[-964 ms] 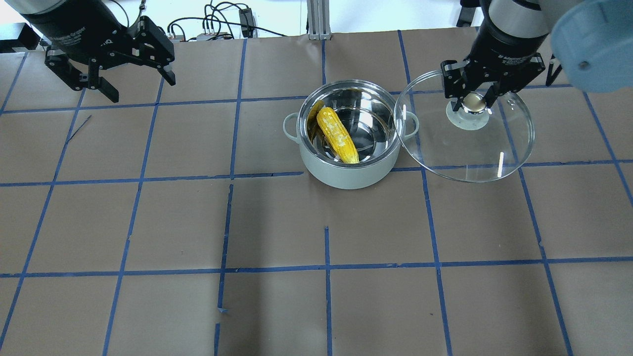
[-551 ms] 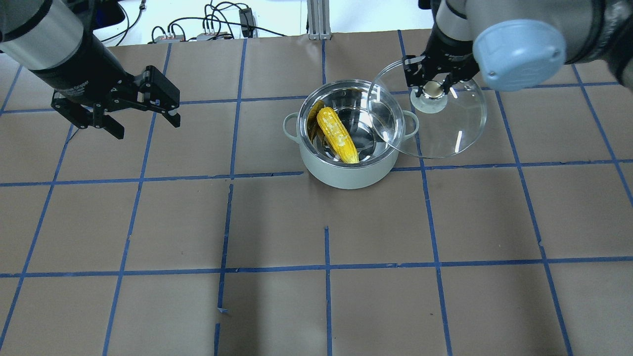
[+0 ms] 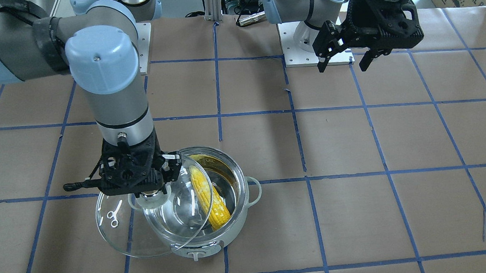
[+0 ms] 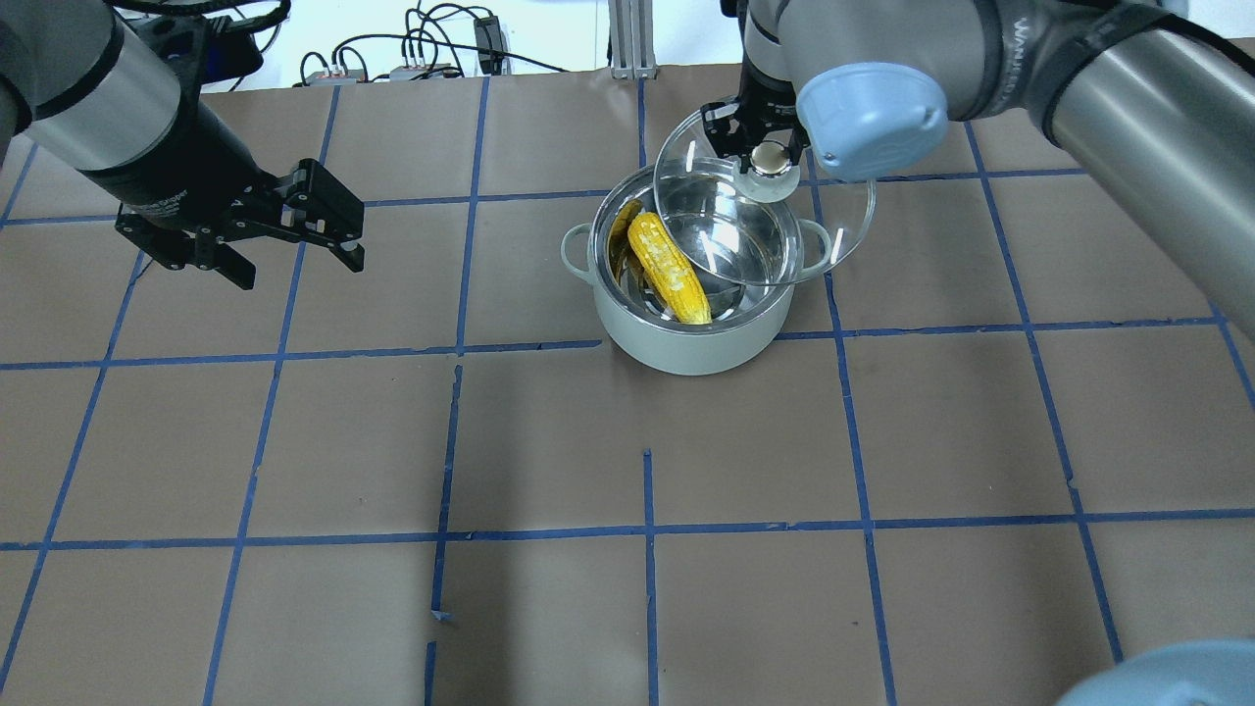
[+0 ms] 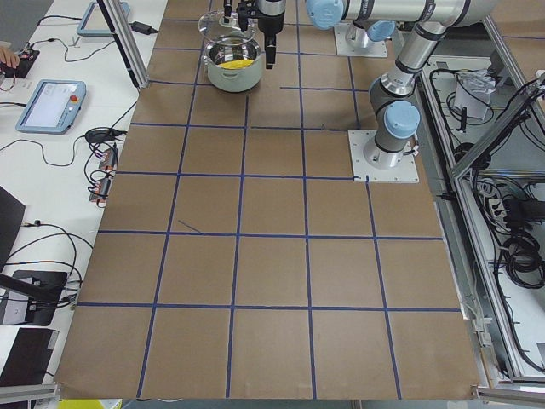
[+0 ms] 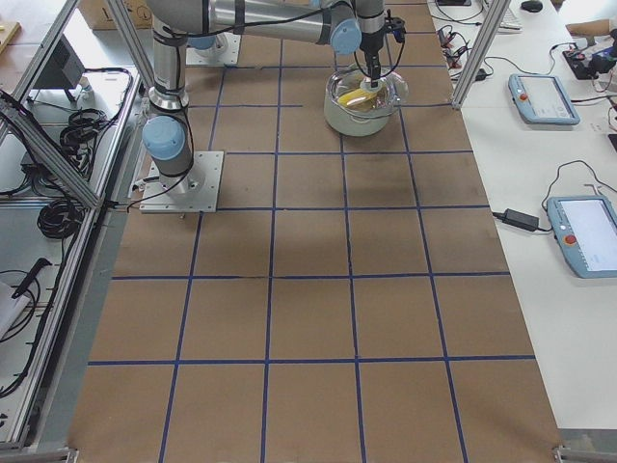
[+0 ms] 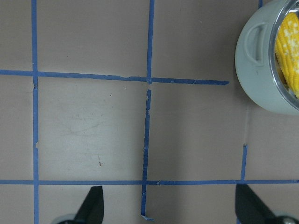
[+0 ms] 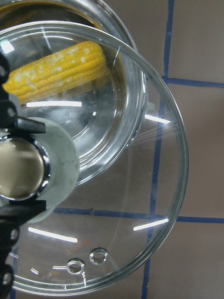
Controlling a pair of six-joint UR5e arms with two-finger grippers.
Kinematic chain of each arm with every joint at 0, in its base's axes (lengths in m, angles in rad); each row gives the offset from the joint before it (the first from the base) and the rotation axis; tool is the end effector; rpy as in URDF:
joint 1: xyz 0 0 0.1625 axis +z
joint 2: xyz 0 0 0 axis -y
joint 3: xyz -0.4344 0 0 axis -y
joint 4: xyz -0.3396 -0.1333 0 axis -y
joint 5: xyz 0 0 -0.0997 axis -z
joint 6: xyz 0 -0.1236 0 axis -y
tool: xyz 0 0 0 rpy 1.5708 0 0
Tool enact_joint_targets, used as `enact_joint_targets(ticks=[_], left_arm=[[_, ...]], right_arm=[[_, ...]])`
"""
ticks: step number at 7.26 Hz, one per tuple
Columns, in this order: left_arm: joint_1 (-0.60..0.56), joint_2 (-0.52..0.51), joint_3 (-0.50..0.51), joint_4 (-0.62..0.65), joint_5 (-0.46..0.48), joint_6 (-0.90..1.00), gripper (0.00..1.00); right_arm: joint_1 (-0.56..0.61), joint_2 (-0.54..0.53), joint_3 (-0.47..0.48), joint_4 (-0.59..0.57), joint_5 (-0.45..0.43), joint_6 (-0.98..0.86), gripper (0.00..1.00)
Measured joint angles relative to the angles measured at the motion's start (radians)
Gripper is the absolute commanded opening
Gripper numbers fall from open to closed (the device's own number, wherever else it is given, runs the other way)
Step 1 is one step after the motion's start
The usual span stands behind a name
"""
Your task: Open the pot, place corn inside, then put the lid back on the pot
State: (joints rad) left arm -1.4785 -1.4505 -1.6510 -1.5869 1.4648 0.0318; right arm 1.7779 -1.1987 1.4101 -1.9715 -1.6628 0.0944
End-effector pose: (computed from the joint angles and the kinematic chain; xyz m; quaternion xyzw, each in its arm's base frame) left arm -0.1098 -0.4016 0.4869 0.0296 -0.9981 0.0152 0.0521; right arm 0.2450 -0.5729 0.3938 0.0517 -0.9931 0.1002 0.0311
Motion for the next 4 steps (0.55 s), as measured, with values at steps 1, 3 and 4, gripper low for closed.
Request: enact_joint_targets(ticks=[1,3,4], left_arm=[[0.0,0.0,-0.001,0.0,0.001,0.0,1.0],[0.0,0.004,-0.006,0.001,0.002,0.003,1.0],[0.0,0.006,-0.01,0.002,0.002,0.003,1.0]], right_arm=[[0.022,0.032,-0.037,0.015,-0.015,0.012,0.44],[0.042,0.05,-0.044,0.027,-0.018,0.051,0.44],[0.05,0.05,-0.031,0.027,-0.015,0.064,0.44]])
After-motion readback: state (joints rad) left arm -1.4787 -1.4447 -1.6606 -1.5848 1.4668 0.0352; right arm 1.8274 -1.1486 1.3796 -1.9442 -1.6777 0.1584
